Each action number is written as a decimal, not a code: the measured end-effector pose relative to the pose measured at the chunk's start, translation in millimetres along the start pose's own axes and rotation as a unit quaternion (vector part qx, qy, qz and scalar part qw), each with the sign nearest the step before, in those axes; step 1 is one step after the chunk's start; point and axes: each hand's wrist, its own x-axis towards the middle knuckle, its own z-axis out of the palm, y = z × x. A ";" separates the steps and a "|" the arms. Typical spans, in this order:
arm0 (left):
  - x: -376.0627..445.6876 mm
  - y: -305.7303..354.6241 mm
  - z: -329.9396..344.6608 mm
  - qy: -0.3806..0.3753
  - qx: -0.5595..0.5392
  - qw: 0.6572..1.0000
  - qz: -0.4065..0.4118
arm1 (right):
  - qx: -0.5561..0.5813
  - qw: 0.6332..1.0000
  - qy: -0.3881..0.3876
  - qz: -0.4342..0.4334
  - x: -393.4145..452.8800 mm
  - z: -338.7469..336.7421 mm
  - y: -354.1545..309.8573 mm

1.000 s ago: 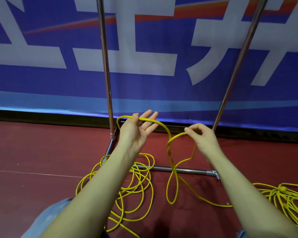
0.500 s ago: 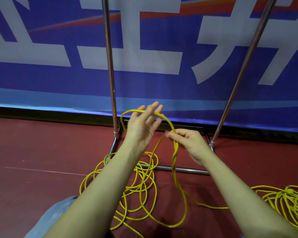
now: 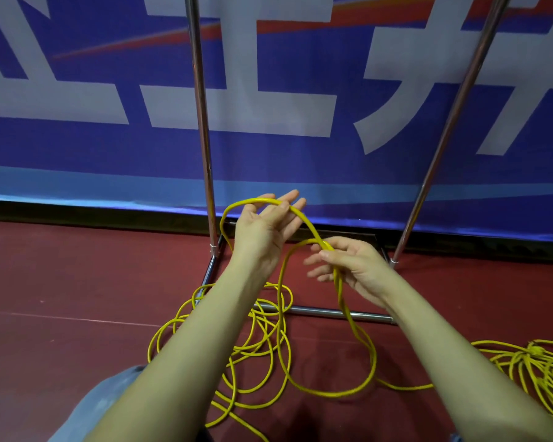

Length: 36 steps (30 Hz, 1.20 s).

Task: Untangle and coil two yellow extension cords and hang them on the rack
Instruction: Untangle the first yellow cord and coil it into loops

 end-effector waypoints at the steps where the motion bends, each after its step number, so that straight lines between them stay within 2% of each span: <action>1: 0.7 1.3 -1.2 0.005 -0.003 1.000 0.006 | -0.018 1.000 -0.010 0.006 -1.0 -2.3 1.7; 6: 6.4 10.0 -7.8 0.046 -0.037 0.997 0.039 | -0.110 0.993 -0.010 0.045 -6.3 -15.7 9.8; 11: 10.0 11.2 -13.3 0.069 -0.082 0.994 0.034 | -0.078 0.996 0.017 0.032 -8.8 -17.4 10.3; 16: -4.5 -19.1 -1.9 -0.007 -0.003 0.999 -0.039 | -0.002 0.999 0.039 0.022 -2.7 -7.1 1.7; 18: -10.2 -28.0 1.8 -0.054 0.035 0.997 -0.038 | 0.004 0.999 0.037 0.024 -1.8 -4.9 -0.1; 20: -9.5 -24.6 4.3 -0.068 0.055 0.996 -0.025 | -0.006 0.999 0.025 0.036 -3.1 -4.1 -0.6; 24: 4.2 0.3 -2.1 -0.012 0.003 1.000 0.001 | -0.089 0.993 0.000 0.083 -7.4 -6.6 2.9; 31: 14.2 8.6 -15.9 0.082 -0.097 0.992 -0.001 | -0.098 0.988 0.028 0.114 -9.7 -15.6 9.6; 34: 10.0 -6.1 -13.2 0.083 -0.084 0.992 -0.035 | -0.042 0.993 0.055 0.101 -5.4 -11.8 8.4; 36: 2.2 -19.8 -8.1 0.044 -0.027 0.996 -0.073 | 0.000 0.993 0.076 0.090 -2.1 -8.5 4.8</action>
